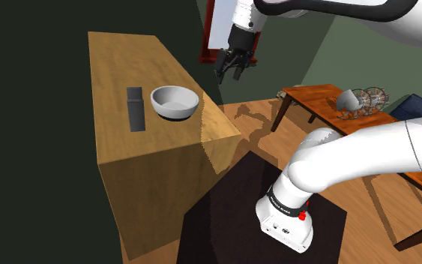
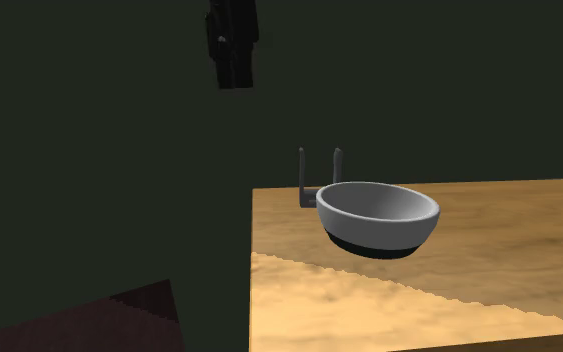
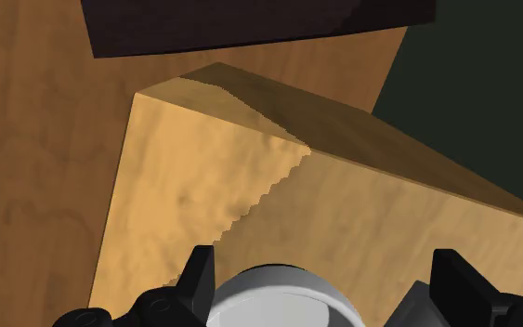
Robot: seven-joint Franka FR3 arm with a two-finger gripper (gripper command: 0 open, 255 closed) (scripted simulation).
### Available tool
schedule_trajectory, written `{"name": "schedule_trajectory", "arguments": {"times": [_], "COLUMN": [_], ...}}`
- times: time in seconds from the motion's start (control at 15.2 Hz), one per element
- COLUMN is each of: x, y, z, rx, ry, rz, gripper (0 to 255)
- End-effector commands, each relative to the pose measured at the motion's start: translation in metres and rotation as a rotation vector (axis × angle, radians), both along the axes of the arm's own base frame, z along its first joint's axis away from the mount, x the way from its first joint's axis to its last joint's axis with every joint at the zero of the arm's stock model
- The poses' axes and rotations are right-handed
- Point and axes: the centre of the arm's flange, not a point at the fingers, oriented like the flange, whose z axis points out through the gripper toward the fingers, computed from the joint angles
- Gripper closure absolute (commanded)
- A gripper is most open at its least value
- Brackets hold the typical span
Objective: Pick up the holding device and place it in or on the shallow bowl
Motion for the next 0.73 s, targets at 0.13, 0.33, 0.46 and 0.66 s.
{"name": "schedule_trajectory", "arguments": {"times": [0.13,0.33,0.46,0.66], "x": [0.017,0.044,0.062,0.090], "y": [0.015,0.036,0.049,0.068], "z": [-0.014,-0.035,-0.048,-0.069], "rx": [-0.002,-0.006,-0.008,-0.011], "ry": [-0.002,-0.004,-0.006,-0.008], "rz": [-0.022,-0.055,-0.077,-0.109], "gripper": [0,0,0,0]}}
